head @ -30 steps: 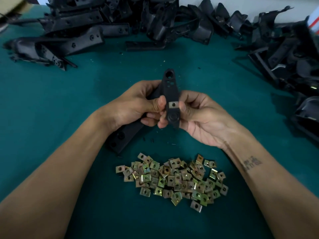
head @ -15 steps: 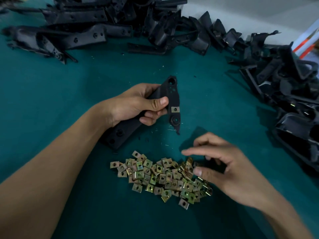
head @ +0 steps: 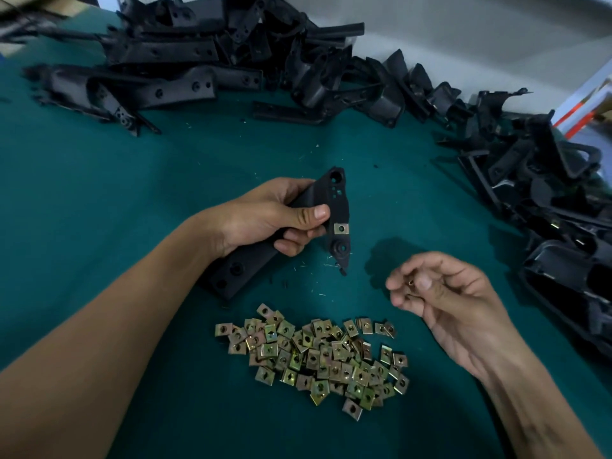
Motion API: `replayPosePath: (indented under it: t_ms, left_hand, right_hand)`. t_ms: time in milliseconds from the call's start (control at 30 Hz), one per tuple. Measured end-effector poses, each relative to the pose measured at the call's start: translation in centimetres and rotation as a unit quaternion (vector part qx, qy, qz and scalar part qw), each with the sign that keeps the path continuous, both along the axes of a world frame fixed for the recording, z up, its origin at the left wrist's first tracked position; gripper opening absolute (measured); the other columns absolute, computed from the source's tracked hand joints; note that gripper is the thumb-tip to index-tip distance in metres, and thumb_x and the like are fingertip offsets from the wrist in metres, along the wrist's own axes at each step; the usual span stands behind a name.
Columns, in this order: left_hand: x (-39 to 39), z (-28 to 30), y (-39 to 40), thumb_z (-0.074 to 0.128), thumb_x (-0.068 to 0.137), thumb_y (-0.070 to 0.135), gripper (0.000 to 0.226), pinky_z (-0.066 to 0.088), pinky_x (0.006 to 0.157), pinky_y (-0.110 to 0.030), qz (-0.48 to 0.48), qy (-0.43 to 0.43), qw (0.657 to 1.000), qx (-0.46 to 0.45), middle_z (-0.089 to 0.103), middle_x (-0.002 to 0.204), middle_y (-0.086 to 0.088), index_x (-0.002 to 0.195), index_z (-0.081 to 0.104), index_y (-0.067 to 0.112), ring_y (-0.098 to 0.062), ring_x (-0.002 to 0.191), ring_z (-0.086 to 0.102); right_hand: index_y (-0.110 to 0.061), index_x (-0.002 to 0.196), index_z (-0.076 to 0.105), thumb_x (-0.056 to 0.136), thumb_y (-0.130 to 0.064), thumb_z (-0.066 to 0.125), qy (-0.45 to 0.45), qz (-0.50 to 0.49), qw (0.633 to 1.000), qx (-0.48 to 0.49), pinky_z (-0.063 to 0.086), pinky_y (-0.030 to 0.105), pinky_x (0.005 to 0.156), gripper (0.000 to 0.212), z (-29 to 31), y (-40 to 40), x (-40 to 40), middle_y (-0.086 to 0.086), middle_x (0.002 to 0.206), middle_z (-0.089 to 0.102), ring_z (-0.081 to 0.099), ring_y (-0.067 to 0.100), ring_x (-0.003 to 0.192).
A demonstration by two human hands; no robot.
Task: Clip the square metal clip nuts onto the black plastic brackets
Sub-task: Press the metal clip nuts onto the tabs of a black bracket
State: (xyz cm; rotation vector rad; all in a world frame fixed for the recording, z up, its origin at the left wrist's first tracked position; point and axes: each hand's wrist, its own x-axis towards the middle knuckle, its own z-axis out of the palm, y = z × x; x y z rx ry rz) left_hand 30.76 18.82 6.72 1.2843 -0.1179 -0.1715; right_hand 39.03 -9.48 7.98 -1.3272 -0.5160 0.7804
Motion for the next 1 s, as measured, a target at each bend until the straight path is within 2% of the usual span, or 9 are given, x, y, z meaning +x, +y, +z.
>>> replayPosePath:
  t_ms: [133,333,433,533,567,667,767,900,1000]
  left_hand:
    - [0.0,0.0,0.0,0.065,0.092,0.022,0.019,0.034,0.044,-0.018,0.0,0.0,1.0,-0.001,0.047,0.072,-0.003,0.1,0.055,0.008,-0.011,0.053,0.031]
    - [-0.1,0.0,-0.1,0.063,0.094,0.026,0.028,0.033,0.044,-0.017,0.014,0.021,0.999,-0.032,0.049,0.075,-0.005,0.112,0.057,0.007,-0.01,0.053,0.031]
    - [-0.1,0.1,-0.2,0.063,0.092,0.028,0.039,0.033,0.044,-0.017,0.026,0.032,0.998,-0.043,0.049,0.075,-0.008,0.115,0.055,-0.001,-0.009,0.052,0.034]
    - [-0.1,0.1,-0.2,0.061,0.094,0.029,0.037,0.032,0.045,-0.018,0.039,0.032,0.998,-0.028,0.048,0.076,-0.01,0.11,0.053,-0.004,-0.01,0.053,0.035]
    - [-0.1,0.2,-0.2,0.06,0.095,0.027,0.033,0.033,0.045,-0.019,0.044,0.031,0.998,-0.025,0.048,0.076,-0.011,0.108,0.054,-0.003,-0.011,0.054,0.035]
    - [0.0,0.1,-0.2,0.055,0.098,0.022,0.039,0.036,0.046,-0.02,0.057,0.034,0.998,-0.024,0.048,0.077,-0.012,0.107,0.048,-0.015,-0.012,0.054,0.037]
    - [0.0,0.1,-0.4,0.054,0.098,0.022,0.026,0.039,0.048,-0.021,0.053,0.028,0.998,-0.02,0.051,0.077,-0.012,0.104,0.055,-0.004,-0.012,0.054,0.039]
    - [0.0,0.0,-0.5,0.056,0.096,0.021,0.023,0.04,0.047,-0.022,0.066,0.011,0.998,-0.01,0.059,0.083,-0.012,0.103,0.055,0.0,-0.013,0.054,0.041]
    - [0.1,-0.1,-0.3,0.06,0.094,0.025,0.027,0.036,0.045,-0.019,0.067,0.008,0.998,0.01,0.06,0.083,-0.014,0.105,0.056,0.0,-0.011,0.053,0.039]
  right_hand:
    - [-0.008,0.097,0.079,0.078,-0.017,0.082,0.025,-0.015,0.999,0.041,0.056,0.025,0.069,0.021,0.0,3.2,0.5,0.011,0.083,0.071,0.066,0.016,0.074]
    - [-0.004,0.095,0.08,0.082,-0.002,0.064,0.092,-0.03,0.989,0.115,0.053,0.024,0.069,0.02,-0.2,9.4,1.1,0.008,0.081,0.072,0.061,0.01,0.066]
    - [-0.006,0.093,0.081,0.083,-0.001,0.058,0.117,-0.009,0.982,0.145,0.051,0.018,0.062,0.025,-0.1,10.7,1.4,0.01,0.087,0.076,0.064,0.009,0.066]
    - [-0.002,0.093,0.078,0.08,0.0,0.065,0.13,-0.01,0.978,0.161,0.051,0.018,0.056,0.019,-0.2,10.8,1.9,0.012,0.082,0.074,0.063,0.009,0.058]
    - [-0.002,0.091,0.076,0.078,0.0,0.067,0.128,-0.015,0.979,0.16,0.052,0.019,0.056,0.016,-0.3,10.9,2.0,0.012,0.081,0.073,0.064,0.01,0.059]
    - [-0.006,0.085,0.074,0.074,-0.002,0.071,0.113,-0.025,0.982,0.151,0.054,0.022,0.062,0.012,-0.5,11.1,2.2,0.012,0.083,0.072,0.065,0.015,0.067]
    - [-0.008,0.085,0.075,0.075,-0.001,0.07,0.116,-0.021,0.981,0.155,0.055,0.027,0.07,0.013,-0.5,11.1,2.2,0.012,0.085,0.071,0.064,0.018,0.072]
    - [-0.007,0.083,0.075,0.073,0.001,0.071,0.114,-0.033,0.98,0.161,0.055,0.021,0.066,0.014,-0.3,11.1,2.1,0.01,0.08,0.071,0.064,0.015,0.066]
    - [-0.003,0.089,0.071,0.073,0.002,0.072,0.113,-0.058,0.981,0.147,0.056,0.023,0.064,0.017,-0.4,11.1,2.0,0.013,0.082,0.07,0.062,0.017,0.066]
